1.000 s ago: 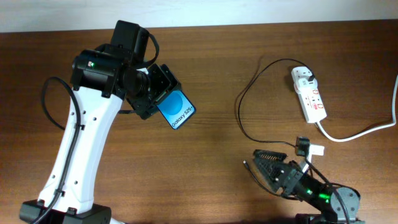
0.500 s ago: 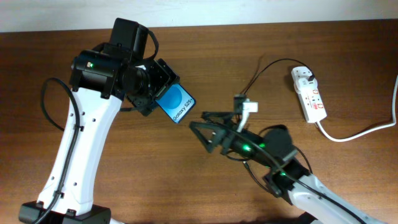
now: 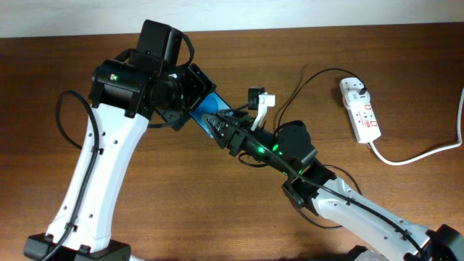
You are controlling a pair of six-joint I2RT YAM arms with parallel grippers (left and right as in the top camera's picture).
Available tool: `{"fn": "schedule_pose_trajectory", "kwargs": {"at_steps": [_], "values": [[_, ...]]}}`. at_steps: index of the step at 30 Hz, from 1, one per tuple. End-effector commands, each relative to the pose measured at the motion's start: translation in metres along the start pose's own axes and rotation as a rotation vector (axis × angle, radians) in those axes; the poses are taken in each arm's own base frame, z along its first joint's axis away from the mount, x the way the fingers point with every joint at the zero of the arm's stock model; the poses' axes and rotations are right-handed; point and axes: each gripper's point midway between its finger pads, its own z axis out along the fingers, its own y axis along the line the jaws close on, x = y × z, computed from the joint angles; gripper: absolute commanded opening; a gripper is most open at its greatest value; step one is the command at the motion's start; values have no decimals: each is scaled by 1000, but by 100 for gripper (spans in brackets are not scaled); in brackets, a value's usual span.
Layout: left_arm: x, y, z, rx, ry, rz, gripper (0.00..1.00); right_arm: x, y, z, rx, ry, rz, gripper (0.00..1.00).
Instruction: Plug charger to phone and switch on socket
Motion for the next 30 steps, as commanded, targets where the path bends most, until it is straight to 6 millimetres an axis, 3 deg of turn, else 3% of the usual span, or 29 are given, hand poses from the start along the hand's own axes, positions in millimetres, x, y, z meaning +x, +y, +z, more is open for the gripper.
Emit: {"fn": "schedule_pose_trajectory", "kwargs": {"at_steps": [1,3,11,20,26,30], "values": [[-3,-8,-9,34,-25,-14,35,-7,5,4,5,-32,-14,37],[-3,-8,-9,34,-25,-14,37,-8,5,4,5,-34,-14,31],[8,-12,-8,38,-3,9,38,-15,7,4,2,-70,-21,30],[13,-15,-7,38,-2,25,40,-13,9,4,-9,-58,31,13],[14,-13,-7,32,0,24,54,-12,12,3,-25,-52,33,10],[15,-9,-6,18,7,28,70,-16,14,3,-36,-62,80,10]]}}
